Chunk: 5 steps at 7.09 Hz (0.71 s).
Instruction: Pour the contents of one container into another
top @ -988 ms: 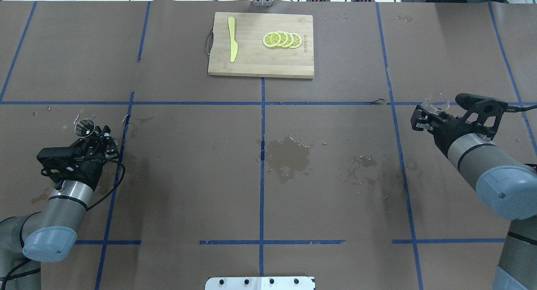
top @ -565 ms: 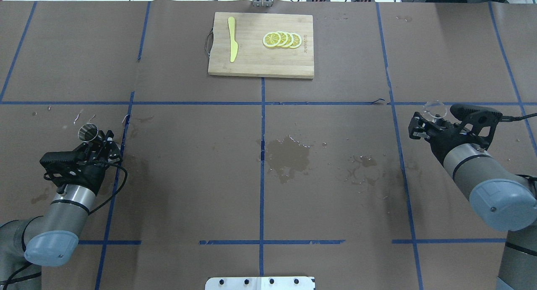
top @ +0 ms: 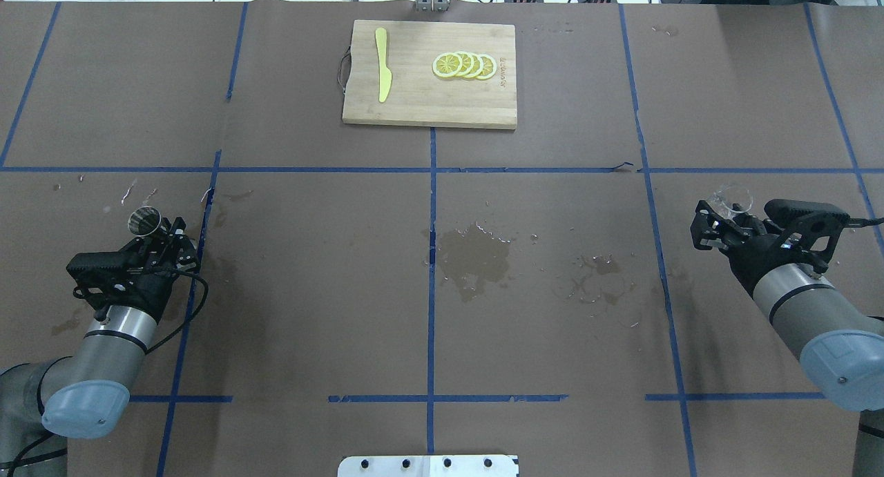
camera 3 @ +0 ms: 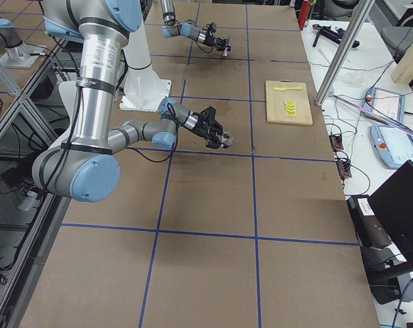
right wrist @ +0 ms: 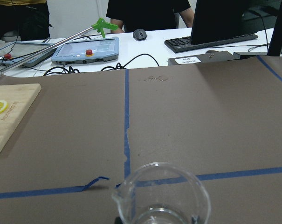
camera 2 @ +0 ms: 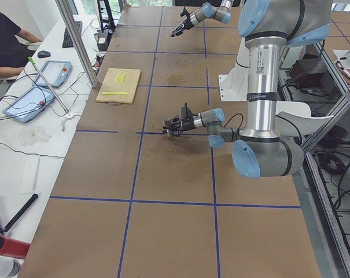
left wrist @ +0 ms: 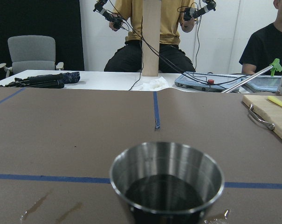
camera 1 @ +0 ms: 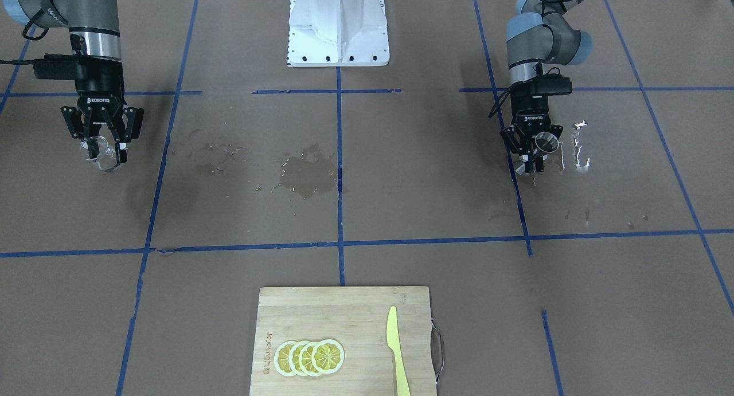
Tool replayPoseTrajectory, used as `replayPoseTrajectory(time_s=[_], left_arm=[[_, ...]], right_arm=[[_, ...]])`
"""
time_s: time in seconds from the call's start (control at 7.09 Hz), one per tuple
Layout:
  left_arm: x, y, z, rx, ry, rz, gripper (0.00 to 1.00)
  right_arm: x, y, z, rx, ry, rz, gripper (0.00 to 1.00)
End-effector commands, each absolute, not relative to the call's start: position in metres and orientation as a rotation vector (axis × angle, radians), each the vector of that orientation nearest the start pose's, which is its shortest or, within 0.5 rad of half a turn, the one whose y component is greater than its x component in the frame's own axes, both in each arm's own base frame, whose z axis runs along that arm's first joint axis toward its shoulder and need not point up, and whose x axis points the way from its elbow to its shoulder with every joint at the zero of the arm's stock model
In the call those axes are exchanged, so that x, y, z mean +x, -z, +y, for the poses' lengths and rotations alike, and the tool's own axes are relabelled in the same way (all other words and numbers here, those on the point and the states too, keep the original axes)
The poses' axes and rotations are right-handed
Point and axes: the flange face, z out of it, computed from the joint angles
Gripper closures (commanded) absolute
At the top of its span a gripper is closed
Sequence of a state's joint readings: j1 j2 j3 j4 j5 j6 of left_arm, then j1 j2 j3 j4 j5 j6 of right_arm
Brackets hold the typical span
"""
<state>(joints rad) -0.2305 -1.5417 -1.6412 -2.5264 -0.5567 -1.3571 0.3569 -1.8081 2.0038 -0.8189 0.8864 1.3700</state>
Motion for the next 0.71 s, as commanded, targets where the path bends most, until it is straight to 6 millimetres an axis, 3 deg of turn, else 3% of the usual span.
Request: replayPoseTrajectory(time_s=[0.0,0.14,0.42,0.56], left_arm=[[0.4164,-0.5264,-0.3220,1.101,0.517,0.667,1.00],[0.4165,-0.5272,-0.3221,1.101,0.516,0.666,1.00],[0.4165,-0.5287,-0.3213,1.100,0.513,0.663,0.72],[0.4165,-0.5287,-0.3213,1.100,0.512,0.663,0.64]], right_arm=[[-0.3150,-0.4654,-0.3216,0.874,-0.458,-0.700,1.00],[-0.3159,-0.4654,-0.3207,0.874,-0.456,-0.701,1.00],[-0.3173,-0.4689,-0.3202,0.876,-0.453,-0.695,1.00],[-0.3207,-0.4754,-0.3182,0.892,-0.449,-0.678,1.00]])
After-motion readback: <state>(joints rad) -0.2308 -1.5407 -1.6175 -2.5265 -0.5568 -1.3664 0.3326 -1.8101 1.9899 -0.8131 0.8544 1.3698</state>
